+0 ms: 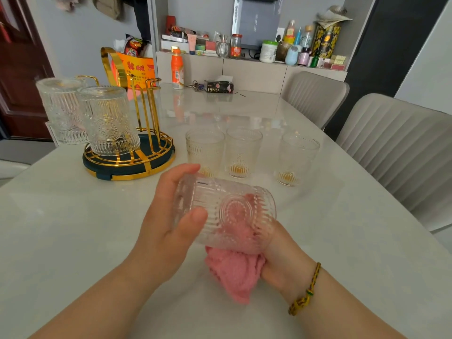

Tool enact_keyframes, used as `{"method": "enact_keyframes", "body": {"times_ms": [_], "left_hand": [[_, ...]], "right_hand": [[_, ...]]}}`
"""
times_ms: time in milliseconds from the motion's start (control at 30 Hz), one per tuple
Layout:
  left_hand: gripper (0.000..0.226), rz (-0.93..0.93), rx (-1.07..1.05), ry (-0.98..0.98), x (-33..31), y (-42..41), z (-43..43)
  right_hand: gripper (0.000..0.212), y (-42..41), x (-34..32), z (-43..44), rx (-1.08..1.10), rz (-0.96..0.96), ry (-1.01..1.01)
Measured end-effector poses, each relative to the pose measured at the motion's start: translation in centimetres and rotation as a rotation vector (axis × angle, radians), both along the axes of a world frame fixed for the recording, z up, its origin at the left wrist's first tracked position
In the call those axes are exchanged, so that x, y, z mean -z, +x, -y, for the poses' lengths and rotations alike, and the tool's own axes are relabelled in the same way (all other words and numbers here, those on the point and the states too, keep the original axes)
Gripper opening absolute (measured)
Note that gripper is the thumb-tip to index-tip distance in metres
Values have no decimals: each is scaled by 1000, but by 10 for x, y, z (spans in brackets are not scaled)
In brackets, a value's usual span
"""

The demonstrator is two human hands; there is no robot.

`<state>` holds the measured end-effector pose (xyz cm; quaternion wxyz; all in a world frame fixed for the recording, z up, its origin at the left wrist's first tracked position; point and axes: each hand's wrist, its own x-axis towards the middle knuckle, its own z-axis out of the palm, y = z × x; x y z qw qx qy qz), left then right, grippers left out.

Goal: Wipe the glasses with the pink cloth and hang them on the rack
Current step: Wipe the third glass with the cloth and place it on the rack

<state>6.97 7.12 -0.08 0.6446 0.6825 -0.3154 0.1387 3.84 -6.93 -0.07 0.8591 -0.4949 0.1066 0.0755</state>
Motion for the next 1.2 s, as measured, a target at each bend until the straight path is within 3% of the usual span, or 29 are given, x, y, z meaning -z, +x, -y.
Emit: {"method": "enact_keyframes", "body": {"times_ms": [67,133,233,300,433,500,533,633,700,833,900,967,1100,1167,1200], "left_hand": [[80,-179,39,3,-3,-1,2],[90,-530,148,-103,-8,-2,4],[70,-1000,356,-207,-18,-3,0],[59,-1088,412,-215,-20,-3,-3],[35,-961,409,-212,-20,-6,0],[22,-843,275,-260,-16,-5,1],[13,-749,201,-247,-14,-3,1],[27,-437,120,-131,-8,3,-4],[33,-438,103,-141,-7,3,-4],[48,-784,189,-207,-12,2,3],[60,-919,255,-126,-14,0,3],[55,-934,219,-124,-12,-2,4],[25,-720,26,-214,-14,-3,10],[8,-561,-32,-239,-13,-2,10],[16,-457,-39,-217,-9,-1,8]], "right_hand": [[10,3,-1,5,145,62,-63],[5,4,-5,10,298,216,-278],[22,0,-11,12,398,540,-745],[23,-4,-10,10,372,644,-885],[37,1,-6,13,443,591,-886],[26,4,-7,12,411,443,-837],[15,5,-7,12,342,351,-759],[3,3,-7,12,77,106,-336],[8,1,-7,12,73,92,-261],[12,2,-9,14,402,347,-587],[23,0,-11,16,464,500,-767],[29,-1,-13,16,463,539,-848],[21,3,-12,13,424,421,-728],[6,4,-11,11,258,260,-436],[19,5,-8,11,143,167,-281]]}}
